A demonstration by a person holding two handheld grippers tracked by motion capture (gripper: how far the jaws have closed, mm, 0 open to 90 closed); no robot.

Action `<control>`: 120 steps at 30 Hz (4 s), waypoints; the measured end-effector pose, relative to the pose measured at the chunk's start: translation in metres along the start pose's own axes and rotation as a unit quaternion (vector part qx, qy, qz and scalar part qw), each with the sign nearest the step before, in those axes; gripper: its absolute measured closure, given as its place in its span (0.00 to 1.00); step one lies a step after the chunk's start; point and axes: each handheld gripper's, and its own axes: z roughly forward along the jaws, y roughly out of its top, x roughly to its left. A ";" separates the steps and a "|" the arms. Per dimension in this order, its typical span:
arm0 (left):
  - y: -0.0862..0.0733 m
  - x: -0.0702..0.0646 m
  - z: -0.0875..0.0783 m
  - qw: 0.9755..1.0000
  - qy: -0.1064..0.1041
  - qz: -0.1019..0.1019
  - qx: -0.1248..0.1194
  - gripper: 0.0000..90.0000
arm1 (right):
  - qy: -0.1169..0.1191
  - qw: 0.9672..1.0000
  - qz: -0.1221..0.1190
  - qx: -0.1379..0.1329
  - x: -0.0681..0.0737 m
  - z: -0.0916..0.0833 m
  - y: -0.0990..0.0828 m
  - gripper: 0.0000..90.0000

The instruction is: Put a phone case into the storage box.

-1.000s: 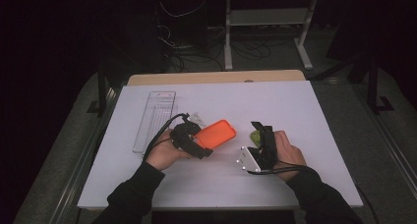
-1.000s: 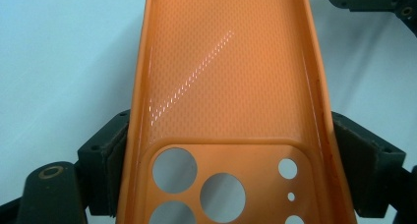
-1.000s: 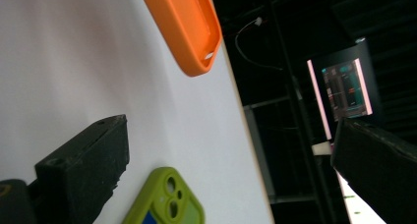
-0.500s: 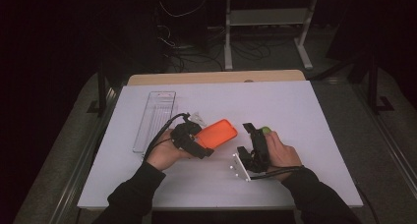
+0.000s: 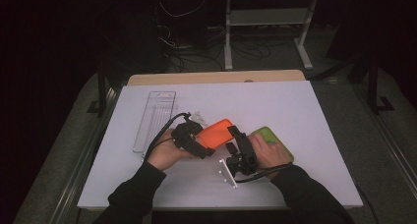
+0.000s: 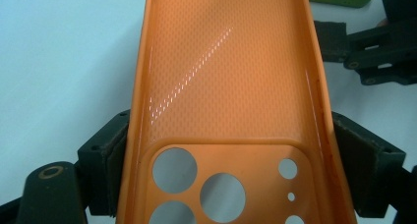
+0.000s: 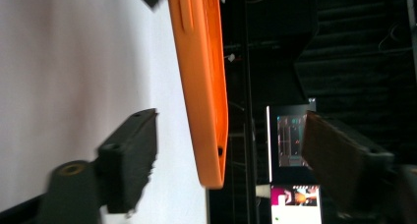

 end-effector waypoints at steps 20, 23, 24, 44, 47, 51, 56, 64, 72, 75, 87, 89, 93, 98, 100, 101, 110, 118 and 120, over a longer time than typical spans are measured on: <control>0.001 -0.001 -0.002 1.000 -0.002 0.014 0.001 0.17 | 0.025 0.999 -0.026 -0.015 0.005 0.002 0.006 0.77; 0.001 -0.002 -0.002 1.000 -0.005 0.013 -0.001 0.17 | 0.025 0.999 -0.030 -0.016 0.005 0.002 0.006 0.80; 0.001 -0.002 -0.002 1.000 -0.005 0.013 -0.001 0.17 | 0.025 0.999 -0.030 -0.016 0.005 0.002 0.006 0.80; 0.000 -0.004 -0.003 0.999 -0.013 0.018 -0.027 0.05 | 0.031 0.999 -0.024 -0.007 0.005 0.000 0.008 0.87; -0.001 -0.005 -0.003 0.999 -0.018 0.017 -0.037 0.01 | 0.034 0.999 -0.030 -0.007 0.004 0.000 0.007 0.87; -0.003 -0.004 -0.007 0.998 -0.024 0.019 -0.053 0.00 | 0.038 0.999 -0.022 -0.002 0.004 0.001 0.006 0.87; -0.006 0.002 -0.019 0.998 -0.022 0.015 -0.065 0.00 | 0.038 0.999 0.000 -0.001 0.001 0.002 0.002 0.87; -0.011 0.011 -0.031 0.997 -0.014 0.007 -0.079 0.00 | 0.060 0.997 0.054 0.009 -0.007 0.003 -0.006 0.87; -0.014 0.015 -0.034 0.996 0.002 0.005 -0.084 0.00 | 0.094 0.985 0.141 0.018 -0.019 0.004 -0.018 0.87; -0.015 0.016 -0.035 0.996 0.001 -0.007 -0.092 0.00 | 0.116 0.973 0.197 0.021 -0.025 0.004 -0.023 0.87; -0.014 0.018 -0.037 0.992 0.020 -0.011 -0.121 0.00 | 0.216 0.857 0.467 0.004 -0.044 0.014 -0.048 0.87; -0.014 0.018 -0.036 0.991 0.022 -0.011 -0.132 0.00 | 0.236 0.827 0.510 0.003 -0.046 0.015 -0.052 0.87; -0.013 0.017 -0.035 0.990 0.023 -0.016 -0.141 0.00 | 0.259 0.784 0.564 -0.002 -0.049 0.018 -0.062 0.87; -0.011 0.016 -0.036 0.988 0.024 -0.022 -0.153 0.00 | 0.278 0.724 0.631 -0.023 -0.051 0.021 -0.072 0.87; -0.010 0.015 -0.036 0.987 0.025 -0.025 -0.157 0.00 | 0.279 0.723 0.632 -0.023 -0.051 0.021 -0.072 0.87; -0.009 0.015 -0.036 0.986 0.026 -0.024 -0.161 0.00 | 0.279 0.723 0.632 -0.023 -0.051 0.021 -0.072 0.87; -0.001 0.013 -0.034 0.980 0.030 -0.038 -0.192 0.00 | 0.281 0.736 0.615 -0.025 -0.049 0.021 -0.063 0.87; 0.007 0.012 -0.027 0.971 0.015 -0.067 -0.227 0.00 | 0.282 0.739 0.611 -0.032 -0.048 0.021 -0.054 0.87; 0.009 0.012 -0.025 0.971 0.014 -0.068 -0.230 0.00 | 0.284 0.739 0.610 -0.032 -0.048 0.021 -0.052 0.87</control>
